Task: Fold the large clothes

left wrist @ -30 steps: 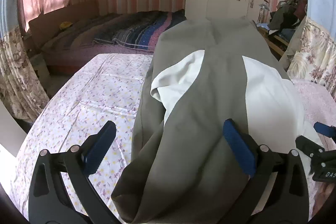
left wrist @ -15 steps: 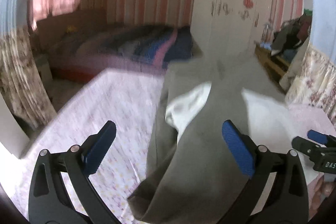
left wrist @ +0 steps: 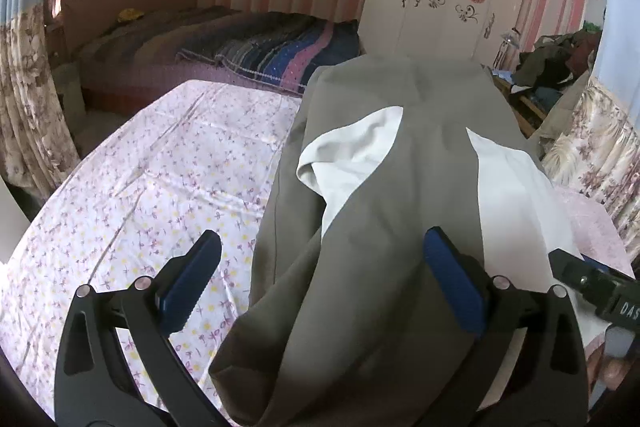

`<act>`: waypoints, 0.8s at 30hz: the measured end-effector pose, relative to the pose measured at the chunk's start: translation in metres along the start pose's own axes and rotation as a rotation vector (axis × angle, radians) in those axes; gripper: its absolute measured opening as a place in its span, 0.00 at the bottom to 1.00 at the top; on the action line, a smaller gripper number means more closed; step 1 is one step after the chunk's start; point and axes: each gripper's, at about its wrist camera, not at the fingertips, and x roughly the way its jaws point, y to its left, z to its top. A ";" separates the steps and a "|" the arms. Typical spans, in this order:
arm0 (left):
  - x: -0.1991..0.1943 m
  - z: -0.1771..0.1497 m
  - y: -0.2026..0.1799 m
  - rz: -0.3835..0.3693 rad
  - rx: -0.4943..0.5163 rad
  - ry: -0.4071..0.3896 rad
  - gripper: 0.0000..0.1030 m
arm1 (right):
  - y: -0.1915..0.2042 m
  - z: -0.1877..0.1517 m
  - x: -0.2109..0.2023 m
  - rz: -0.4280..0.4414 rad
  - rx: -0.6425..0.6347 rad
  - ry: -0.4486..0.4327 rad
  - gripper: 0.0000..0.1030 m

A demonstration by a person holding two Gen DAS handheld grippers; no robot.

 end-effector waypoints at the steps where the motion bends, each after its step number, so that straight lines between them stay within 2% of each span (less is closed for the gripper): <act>1: 0.001 0.000 0.001 -0.004 -0.005 0.004 0.97 | 0.001 -0.002 0.000 -0.004 0.002 -0.003 0.98; 8: 0.004 0.000 0.001 -0.022 -0.022 0.023 0.97 | -0.014 0.000 0.008 0.086 0.050 0.050 0.92; 14: 0.011 0.002 0.008 -0.082 -0.057 0.046 0.95 | -0.010 -0.002 0.004 0.082 0.056 0.031 0.65; 17: 0.009 0.001 -0.001 -0.092 -0.013 0.033 0.82 | -0.002 0.000 0.001 0.056 0.015 0.023 0.53; 18: 0.007 0.000 -0.004 -0.090 0.007 0.024 0.72 | 0.001 0.002 -0.001 0.050 0.002 0.017 0.50; 19: 0.006 -0.001 -0.008 -0.095 0.024 0.020 0.59 | 0.002 0.003 -0.004 0.050 -0.002 0.013 0.46; 21: 0.003 -0.003 -0.015 -0.096 0.043 0.014 0.48 | 0.003 0.005 -0.010 0.051 -0.009 -0.003 0.41; 22: 0.001 -0.004 -0.020 -0.083 0.072 0.005 0.44 | 0.003 0.005 -0.013 0.051 -0.011 -0.009 0.38; 24: 0.000 -0.006 -0.024 -0.077 0.093 -0.005 0.43 | 0.000 0.005 -0.017 0.055 -0.018 -0.017 0.35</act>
